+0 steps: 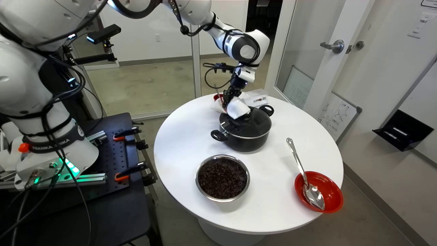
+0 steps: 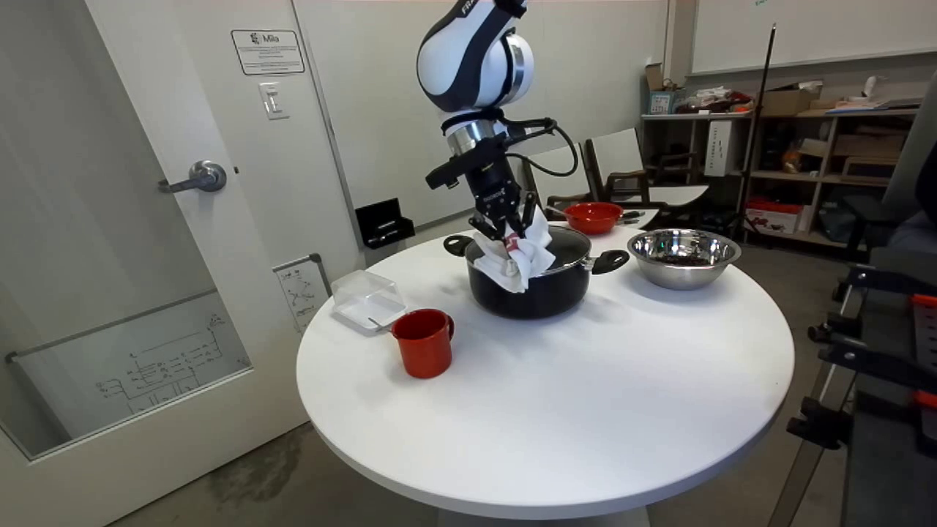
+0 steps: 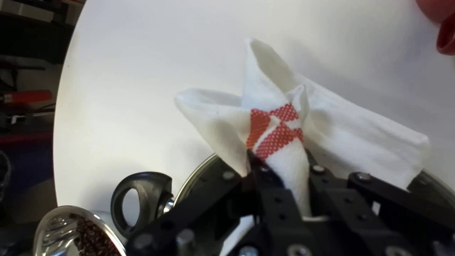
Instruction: Use the towel to wipe the top of the pot
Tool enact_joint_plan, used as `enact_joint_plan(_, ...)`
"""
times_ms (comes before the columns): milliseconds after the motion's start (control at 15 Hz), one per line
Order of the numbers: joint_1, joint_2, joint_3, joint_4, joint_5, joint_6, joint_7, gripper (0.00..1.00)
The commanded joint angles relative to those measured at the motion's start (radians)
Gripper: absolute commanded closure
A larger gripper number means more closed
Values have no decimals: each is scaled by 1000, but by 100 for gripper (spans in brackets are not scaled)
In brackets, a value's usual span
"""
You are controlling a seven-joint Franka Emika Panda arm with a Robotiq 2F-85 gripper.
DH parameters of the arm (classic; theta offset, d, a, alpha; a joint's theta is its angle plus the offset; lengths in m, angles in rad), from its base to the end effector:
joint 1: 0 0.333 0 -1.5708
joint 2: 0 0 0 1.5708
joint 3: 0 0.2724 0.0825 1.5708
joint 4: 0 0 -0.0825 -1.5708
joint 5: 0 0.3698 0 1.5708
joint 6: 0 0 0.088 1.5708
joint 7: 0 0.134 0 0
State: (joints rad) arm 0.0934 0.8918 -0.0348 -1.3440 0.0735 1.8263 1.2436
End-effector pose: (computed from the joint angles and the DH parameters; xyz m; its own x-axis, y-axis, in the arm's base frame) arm 0.6315 0.0474 0.1189 0.3194 -0.9345 -0.1570 -0.8597 -0.3555 0.3668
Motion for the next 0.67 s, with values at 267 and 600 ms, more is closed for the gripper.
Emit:
enact_joint_plan(267,-37,36,-41,15,7,-43,-20,97)
enact_joint_plan(600,-53,17,-33,10,19,-137,-41,97)
